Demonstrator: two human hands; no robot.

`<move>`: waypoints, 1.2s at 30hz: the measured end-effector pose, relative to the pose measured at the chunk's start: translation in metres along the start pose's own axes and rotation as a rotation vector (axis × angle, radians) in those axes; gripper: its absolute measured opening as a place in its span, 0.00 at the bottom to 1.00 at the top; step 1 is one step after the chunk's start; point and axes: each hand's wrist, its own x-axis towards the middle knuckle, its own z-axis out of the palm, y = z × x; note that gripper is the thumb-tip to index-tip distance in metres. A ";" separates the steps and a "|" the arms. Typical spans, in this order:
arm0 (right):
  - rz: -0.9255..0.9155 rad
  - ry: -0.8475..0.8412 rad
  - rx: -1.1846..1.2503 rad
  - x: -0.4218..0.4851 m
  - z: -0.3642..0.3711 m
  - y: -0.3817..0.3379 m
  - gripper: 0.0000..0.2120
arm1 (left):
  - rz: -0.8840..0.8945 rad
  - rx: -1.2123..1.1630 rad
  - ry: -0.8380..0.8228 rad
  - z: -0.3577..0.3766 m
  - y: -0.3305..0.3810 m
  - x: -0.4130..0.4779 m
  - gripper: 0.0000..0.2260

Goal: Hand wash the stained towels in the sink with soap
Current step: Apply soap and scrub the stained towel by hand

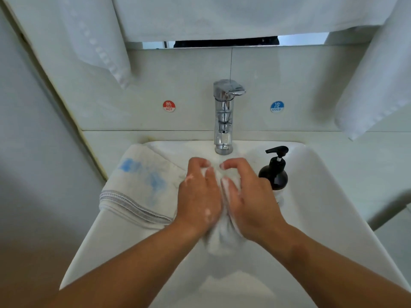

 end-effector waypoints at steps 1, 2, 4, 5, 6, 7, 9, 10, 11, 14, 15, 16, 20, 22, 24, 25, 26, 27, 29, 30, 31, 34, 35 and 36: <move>-0.027 0.060 0.017 0.003 -0.002 -0.001 0.08 | 0.028 0.021 -0.030 0.002 -0.002 -0.008 0.07; -0.018 0.118 0.028 0.007 -0.004 0.002 0.07 | 0.072 0.047 -0.077 0.002 -0.002 -0.018 0.07; 0.101 0.180 0.050 0.017 -0.006 0.009 0.07 | 0.132 0.045 -0.135 0.001 0.003 -0.032 0.07; 0.161 0.173 0.058 0.019 -0.007 0.012 0.07 | 0.138 0.020 -0.131 -0.002 0.006 -0.032 0.06; 0.205 0.145 0.055 0.019 -0.006 0.013 0.07 | 0.128 -0.009 -0.117 -0.005 0.010 -0.026 0.06; 0.228 0.099 0.031 0.017 -0.006 0.013 0.06 | 0.105 -0.028 -0.099 -0.007 0.012 -0.018 0.05; 0.212 -0.017 -0.035 0.010 -0.004 0.007 0.06 | 0.028 -0.031 -0.037 -0.007 0.013 0.000 0.06; 0.180 -0.047 -0.041 0.006 -0.002 0.003 0.06 | -0.020 -0.028 -0.009 -0.006 0.013 0.006 0.06; 0.135 -0.051 -0.032 0.003 -0.001 -0.001 0.06 | -0.060 -0.026 0.005 -0.005 0.011 0.007 0.06; 0.038 0.074 0.004 0.007 -0.006 -0.003 0.05 | -0.001 0.038 -0.075 0.000 0.010 -0.016 0.07; 0.056 0.125 0.010 0.012 -0.008 0.002 0.05 | 0.047 0.053 -0.122 0.000 0.011 -0.026 0.07; 0.102 0.153 0.015 0.017 -0.010 0.007 0.05 | 0.079 0.045 -0.151 0.000 0.013 -0.033 0.07; 0.213 0.052 0.013 0.017 -0.006 0.013 0.06 | 0.025 -0.069 -0.068 -0.007 0.019 -0.009 0.05; 0.116 0.009 0.038 0.008 0.000 0.005 0.06 | -0.039 -0.051 0.008 -0.007 0.017 0.006 0.05; -0.012 0.033 0.050 0.005 0.001 -0.002 0.06 | -0.049 -0.026 0.037 -0.003 0.013 0.002 0.06; -0.043 0.066 0.057 0.007 -0.002 -0.002 0.06 | -0.019 -0.004 0.021 -0.001 0.012 -0.007 0.06; -0.042 0.108 0.066 0.011 -0.004 0.001 0.05 | 0.027 0.021 -0.016 0.000 0.012 -0.018 0.07; -0.006 0.151 0.071 0.016 -0.007 0.005 0.04 | 0.075 0.031 -0.061 0.001 0.014 -0.029 0.07; 0.104 0.200 0.052 0.024 -0.010 0.015 0.04 | 0.129 0.000 -0.114 -0.001 0.017 -0.039 0.07; 0.146 0.194 0.042 0.025 -0.009 0.018 0.04 | 0.135 -0.028 -0.110 -0.003 0.018 -0.036 0.07; 0.173 0.176 0.062 0.023 -0.007 0.018 0.04 | 0.137 -0.049 -0.088 -0.004 0.018 -0.029 0.07; 0.139 0.081 0.165 0.010 0.003 0.011 0.07 | 0.079 -0.043 -0.012 -0.004 0.010 -0.003 0.07; 0.083 0.040 0.135 0.007 0.005 0.008 0.06 | 0.031 -0.035 -0.021 -0.004 0.006 0.003 0.07; 0.028 0.012 0.112 0.006 0.005 0.007 0.06 | -0.007 -0.019 -0.048 -0.004 -0.001 0.007 0.07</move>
